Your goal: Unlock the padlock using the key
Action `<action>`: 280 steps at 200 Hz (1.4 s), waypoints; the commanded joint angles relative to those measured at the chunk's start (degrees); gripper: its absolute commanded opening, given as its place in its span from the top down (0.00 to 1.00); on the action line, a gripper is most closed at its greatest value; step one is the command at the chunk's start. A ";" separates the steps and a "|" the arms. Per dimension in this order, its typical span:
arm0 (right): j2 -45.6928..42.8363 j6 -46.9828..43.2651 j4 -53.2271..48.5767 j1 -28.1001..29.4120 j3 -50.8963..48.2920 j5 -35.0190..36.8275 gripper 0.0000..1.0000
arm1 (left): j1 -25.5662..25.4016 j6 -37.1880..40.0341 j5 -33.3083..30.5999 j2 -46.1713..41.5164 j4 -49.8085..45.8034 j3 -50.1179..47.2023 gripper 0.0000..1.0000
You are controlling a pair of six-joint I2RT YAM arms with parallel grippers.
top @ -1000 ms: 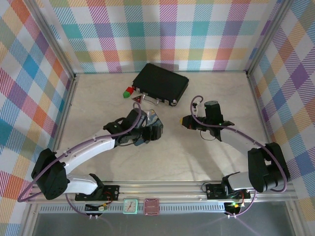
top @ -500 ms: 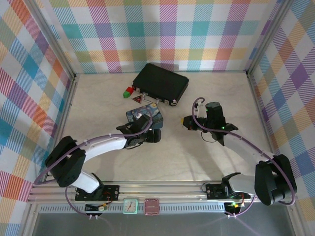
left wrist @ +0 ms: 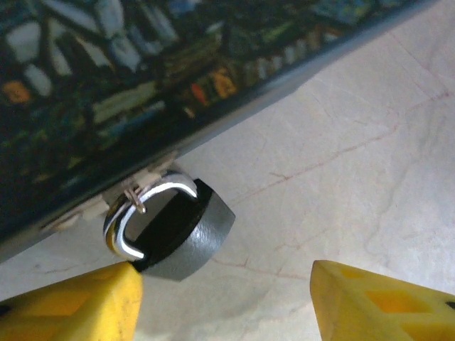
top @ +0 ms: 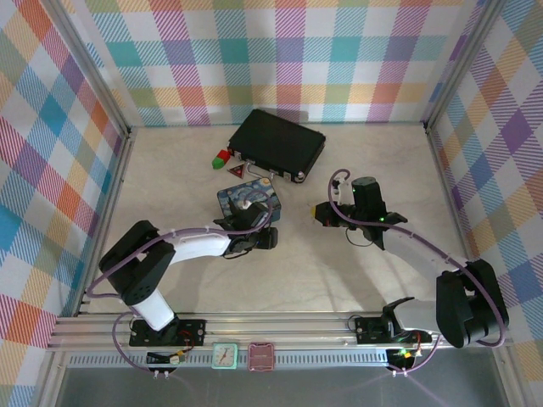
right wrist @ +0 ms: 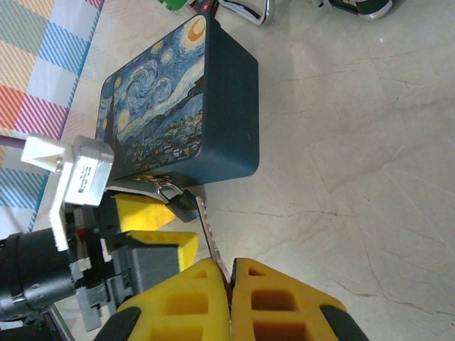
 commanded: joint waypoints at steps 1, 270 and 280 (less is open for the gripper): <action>0.11 -1.76 0.15 0.42 1.56 -1.64 1.00 | 0.63 -4.15 -2.98 1.19 2.94 -0.14 0.45; 8.52 8.23 17.47 7.38 -7.41 -11.73 1.00 | 2.32 -21.96 6.21 -3.30 19.74 -7.21 1.00; 9.49 9.58 20.23 8.66 -8.32 -11.44 1.00 | 2.35 -23.82 6.93 -4.16 20.01 -7.40 1.00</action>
